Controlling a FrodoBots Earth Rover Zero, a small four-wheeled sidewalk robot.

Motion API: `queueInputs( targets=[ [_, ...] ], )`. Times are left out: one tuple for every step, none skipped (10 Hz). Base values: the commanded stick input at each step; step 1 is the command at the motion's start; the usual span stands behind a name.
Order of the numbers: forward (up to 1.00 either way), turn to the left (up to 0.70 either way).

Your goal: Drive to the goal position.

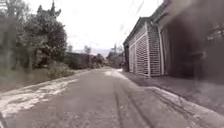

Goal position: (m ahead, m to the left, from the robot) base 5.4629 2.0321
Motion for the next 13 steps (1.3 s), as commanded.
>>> queueInputs(
  targets=[
    [0.7,0.01],
    [0.7,0.01],
    [0.7,0.01],
    [0.7,0.01],
    [0.7,0.01],
    [0.7,0.01],
    [0.7,0.01],
    [0.7,0.01],
    [0.7,0.01],
    [0.7,0.01],
    [0.7,0.01],
    [0.7,0.01],
    [0.7,0.01]
  ],
)
